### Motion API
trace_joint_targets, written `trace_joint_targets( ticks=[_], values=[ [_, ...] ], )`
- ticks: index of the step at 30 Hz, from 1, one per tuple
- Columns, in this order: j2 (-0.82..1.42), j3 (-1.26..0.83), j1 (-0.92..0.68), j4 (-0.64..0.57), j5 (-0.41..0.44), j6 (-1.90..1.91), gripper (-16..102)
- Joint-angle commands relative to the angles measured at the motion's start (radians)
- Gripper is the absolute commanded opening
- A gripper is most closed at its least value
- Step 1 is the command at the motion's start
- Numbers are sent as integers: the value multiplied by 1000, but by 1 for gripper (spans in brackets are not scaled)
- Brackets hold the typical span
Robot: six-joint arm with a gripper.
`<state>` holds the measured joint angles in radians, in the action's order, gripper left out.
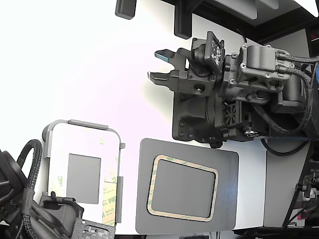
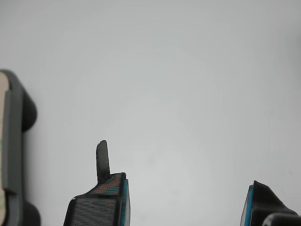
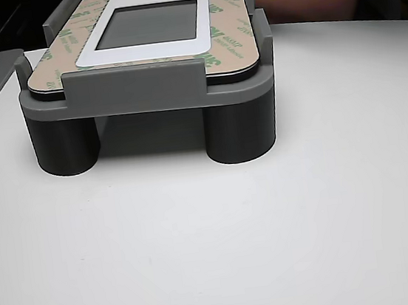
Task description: Peel off protective film from adhesive tape.
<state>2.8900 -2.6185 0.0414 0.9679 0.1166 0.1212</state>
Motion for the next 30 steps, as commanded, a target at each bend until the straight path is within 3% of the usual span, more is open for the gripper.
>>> trace_joint_targets(
  ticks=[1,12,13,14,15,16,17,25,30],
  values=[
    [-26,55,8,-12,2,0,100],
    [-238,267,-77,31,74,-132,100],
    [-245,282,-77,38,58,-178,94],
    [-238,288,-80,40,40,-233,74],
    [-216,282,-83,28,37,-264,44],
    [-187,262,-83,9,34,-287,7],
    [-156,241,-83,-11,29,-308,-10],
    [-127,184,-91,-51,-55,-750,-11],
    [-121,127,-118,-140,-121,-1062,-10]
  ],
)
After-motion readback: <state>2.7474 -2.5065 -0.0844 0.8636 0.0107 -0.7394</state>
